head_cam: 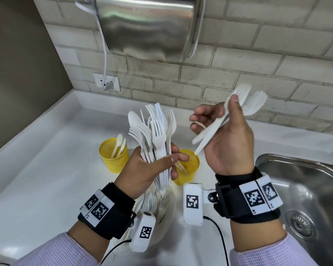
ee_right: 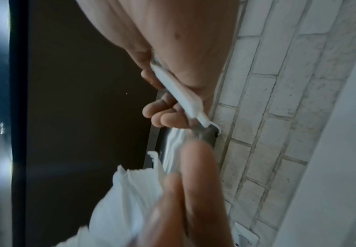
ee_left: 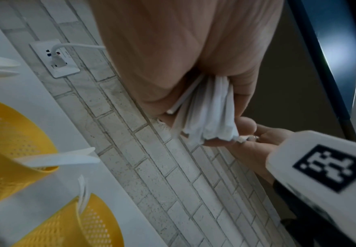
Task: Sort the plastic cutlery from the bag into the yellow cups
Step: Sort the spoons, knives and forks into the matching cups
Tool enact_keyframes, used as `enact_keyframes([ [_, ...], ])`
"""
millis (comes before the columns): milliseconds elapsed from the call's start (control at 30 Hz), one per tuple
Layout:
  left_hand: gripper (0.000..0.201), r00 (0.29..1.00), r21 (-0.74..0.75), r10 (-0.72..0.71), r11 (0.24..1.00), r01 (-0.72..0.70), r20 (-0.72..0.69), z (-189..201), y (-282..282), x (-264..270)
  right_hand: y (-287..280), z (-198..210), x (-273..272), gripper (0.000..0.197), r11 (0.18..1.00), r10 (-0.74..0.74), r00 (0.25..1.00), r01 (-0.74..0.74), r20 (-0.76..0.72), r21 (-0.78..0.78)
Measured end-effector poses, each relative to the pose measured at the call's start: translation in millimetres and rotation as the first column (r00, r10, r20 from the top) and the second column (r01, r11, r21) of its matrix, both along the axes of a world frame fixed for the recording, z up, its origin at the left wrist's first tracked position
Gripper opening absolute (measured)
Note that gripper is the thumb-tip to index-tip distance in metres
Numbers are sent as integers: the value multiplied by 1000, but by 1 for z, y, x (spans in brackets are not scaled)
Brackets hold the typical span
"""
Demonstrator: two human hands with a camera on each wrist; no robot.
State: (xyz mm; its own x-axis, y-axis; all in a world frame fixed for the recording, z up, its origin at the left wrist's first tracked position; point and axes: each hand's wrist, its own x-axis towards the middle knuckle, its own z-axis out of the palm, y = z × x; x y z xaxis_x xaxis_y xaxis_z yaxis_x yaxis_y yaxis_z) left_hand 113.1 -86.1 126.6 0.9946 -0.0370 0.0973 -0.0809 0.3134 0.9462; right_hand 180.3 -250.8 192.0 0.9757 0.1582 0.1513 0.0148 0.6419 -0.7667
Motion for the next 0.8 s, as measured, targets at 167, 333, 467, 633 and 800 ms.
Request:
enact_keyframes([
  [167,11,1000,9,-15,1000,15,3,0,1,-1,-7,5,2,41,975,-117,990,128,74,-181],
  [333,12,999,75,-28,997,25,35,3,-2,0,-1,-1,-15,23,724,169,945,72,279,-685],
  [467,25,997,126,-26,992,17,70,5,-2,-1,7,-5,-21,44,764,217,954,-35,206,-644],
  [633,20,996,136,-37,990,26,81,8,0,-5,13,-12,-20,57,771,235,964,-106,127,-628],
  [800,13,999,74,-43,996,42,7,7,-3,-6,13,-15,-13,59,821,20,994,47,112,-569],
])
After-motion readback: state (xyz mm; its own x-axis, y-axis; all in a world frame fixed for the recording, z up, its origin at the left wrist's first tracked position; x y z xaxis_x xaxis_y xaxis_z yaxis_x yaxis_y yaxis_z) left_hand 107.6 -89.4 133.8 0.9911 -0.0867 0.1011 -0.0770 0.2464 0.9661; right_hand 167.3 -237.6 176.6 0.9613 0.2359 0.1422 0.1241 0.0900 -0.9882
